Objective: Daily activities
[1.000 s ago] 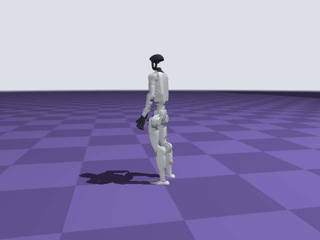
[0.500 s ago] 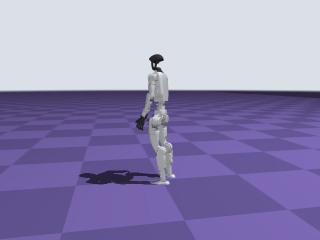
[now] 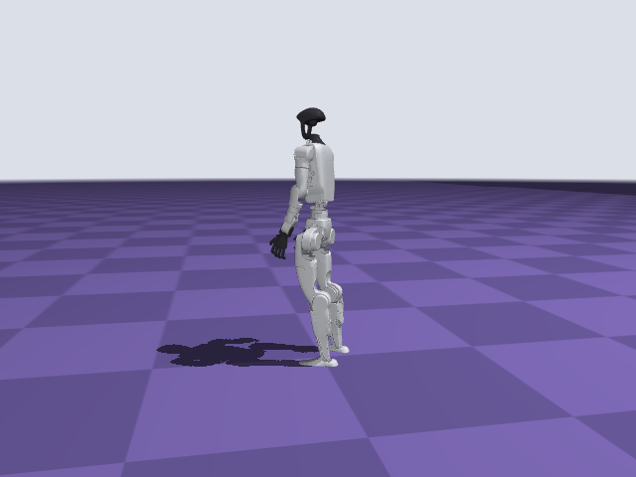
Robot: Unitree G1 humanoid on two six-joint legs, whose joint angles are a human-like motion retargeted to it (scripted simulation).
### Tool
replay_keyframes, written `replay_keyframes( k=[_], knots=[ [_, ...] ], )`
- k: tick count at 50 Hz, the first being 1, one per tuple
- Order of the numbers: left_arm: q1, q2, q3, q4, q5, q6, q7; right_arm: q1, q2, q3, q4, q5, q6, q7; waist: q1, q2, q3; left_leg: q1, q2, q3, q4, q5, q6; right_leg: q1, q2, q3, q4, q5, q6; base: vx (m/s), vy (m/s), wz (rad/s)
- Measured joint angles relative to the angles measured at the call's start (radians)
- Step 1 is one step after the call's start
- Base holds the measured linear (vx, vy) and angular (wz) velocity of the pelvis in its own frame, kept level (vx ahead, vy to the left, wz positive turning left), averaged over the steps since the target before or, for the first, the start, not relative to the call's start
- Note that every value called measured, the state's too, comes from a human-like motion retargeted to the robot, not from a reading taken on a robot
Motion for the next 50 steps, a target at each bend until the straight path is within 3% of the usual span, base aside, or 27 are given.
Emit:
replay_keyframes(
  k=[46, 50],
  knots=[
    [-0.005, -0.012, -0.018, 0.013, 0.004, -0.016, 0.014, 0.031, -0.008, 0.005, 0.008, 0.055, -0.018, -0.005, -0.015, 0.003, 0.009, 0.011, 0.008, -0.044, 0.001, -0.009, -0.004, 0.028, 0.007, -0.029, 0.009, 0.000, -0.013, 0.00, 0.00, 0.00],
    [0.007, -0.013, -0.024, 0.007, 0.006, -0.022, 0.023, 0.053, -0.007, 0.011, -0.004, 0.055, -0.026, -0.013, -0.014, 0.002, 0.031, 0.043, 0.007, -0.049, 0.000, -0.013, -0.007, 0.077, 0.009, -0.035, -0.022, 0.013, -0.012, 0.00, 0.00, 0.00]
  ],
)
